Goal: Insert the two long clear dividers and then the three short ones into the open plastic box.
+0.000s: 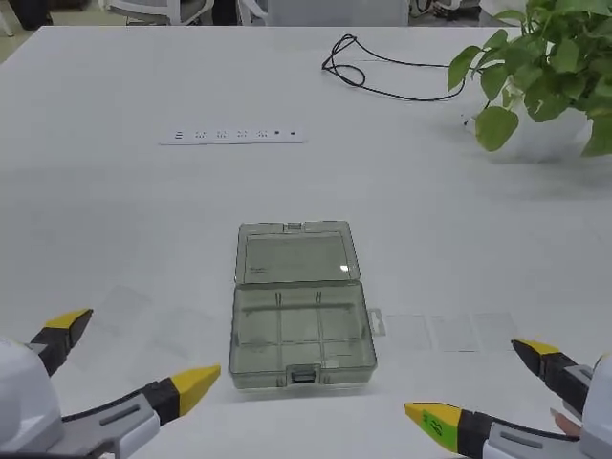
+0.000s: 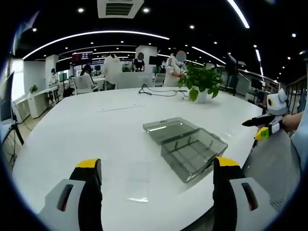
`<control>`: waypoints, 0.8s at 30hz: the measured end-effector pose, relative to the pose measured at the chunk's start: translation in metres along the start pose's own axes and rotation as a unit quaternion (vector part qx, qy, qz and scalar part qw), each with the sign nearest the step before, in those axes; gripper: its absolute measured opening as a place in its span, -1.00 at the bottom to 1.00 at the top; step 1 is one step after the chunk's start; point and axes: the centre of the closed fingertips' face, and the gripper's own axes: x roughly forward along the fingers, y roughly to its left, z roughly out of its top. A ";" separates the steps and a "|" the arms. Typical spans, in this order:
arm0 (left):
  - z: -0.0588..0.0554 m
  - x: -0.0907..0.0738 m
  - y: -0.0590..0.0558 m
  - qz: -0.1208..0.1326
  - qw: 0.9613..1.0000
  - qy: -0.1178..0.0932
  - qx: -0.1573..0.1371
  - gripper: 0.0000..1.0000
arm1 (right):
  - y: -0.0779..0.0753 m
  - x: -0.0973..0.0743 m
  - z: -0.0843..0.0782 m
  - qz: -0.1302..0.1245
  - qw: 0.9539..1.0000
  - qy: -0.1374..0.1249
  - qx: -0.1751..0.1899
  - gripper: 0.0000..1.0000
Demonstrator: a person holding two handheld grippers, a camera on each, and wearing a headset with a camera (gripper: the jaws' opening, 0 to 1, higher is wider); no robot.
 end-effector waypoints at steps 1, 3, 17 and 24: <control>0.000 0.000 0.000 0.000 1.000 0.001 0.000 0.98 | 0.000 0.000 0.001 0.001 1.000 0.000 -0.001 1.00; 0.000 0.000 0.000 -0.001 1.000 0.001 0.000 0.99 | -0.002 0.000 0.002 0.002 1.000 0.001 -0.004 1.00; 0.001 0.000 0.000 -0.007 1.000 0.005 -0.002 1.00 | -0.021 -0.001 0.012 -0.005 1.000 0.005 -0.022 1.00; 0.000 -0.001 0.005 -0.005 1.000 0.010 0.001 1.00 | -0.026 0.002 0.022 0.002 0.999 0.006 -0.039 1.00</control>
